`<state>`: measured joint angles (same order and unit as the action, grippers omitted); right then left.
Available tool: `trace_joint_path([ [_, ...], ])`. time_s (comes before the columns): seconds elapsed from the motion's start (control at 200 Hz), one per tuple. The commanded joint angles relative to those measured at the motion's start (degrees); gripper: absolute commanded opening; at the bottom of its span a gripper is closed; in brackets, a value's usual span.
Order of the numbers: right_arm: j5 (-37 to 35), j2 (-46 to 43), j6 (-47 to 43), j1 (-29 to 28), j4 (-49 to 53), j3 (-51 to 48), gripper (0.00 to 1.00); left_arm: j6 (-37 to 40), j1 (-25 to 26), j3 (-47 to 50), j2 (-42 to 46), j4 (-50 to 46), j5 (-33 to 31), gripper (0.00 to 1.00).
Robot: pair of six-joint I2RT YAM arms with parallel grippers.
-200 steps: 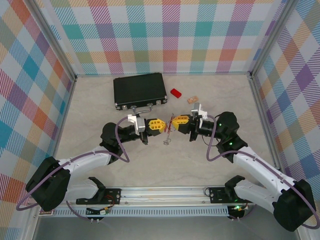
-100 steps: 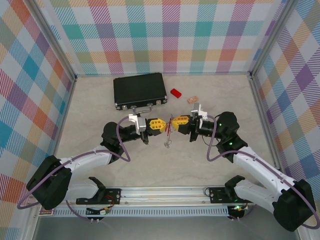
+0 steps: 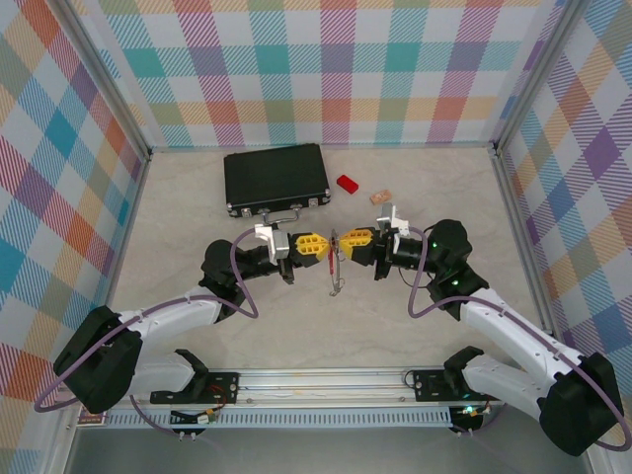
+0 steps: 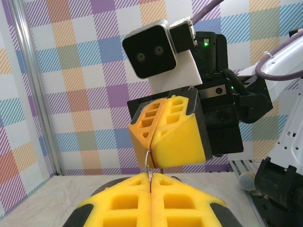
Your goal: Put the keys on the keyring
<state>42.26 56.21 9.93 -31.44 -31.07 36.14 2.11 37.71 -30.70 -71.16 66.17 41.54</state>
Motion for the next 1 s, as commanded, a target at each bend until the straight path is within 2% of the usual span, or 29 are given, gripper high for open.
trace_joint_path([
  [0.0, 1.3, -0.1, 0.4, 0.3, -2.5, 1.8, 0.00, -0.6, -0.4, -1.6, -0.2, 0.8, 0.9, 0.00],
  [0.995, 2.7, 1.0, -1.0, -0.2, -0.3, 2.5, 0.00, -0.3, -0.4, -2.4, 0.0, -1.9, 0.6, 0.00],
])
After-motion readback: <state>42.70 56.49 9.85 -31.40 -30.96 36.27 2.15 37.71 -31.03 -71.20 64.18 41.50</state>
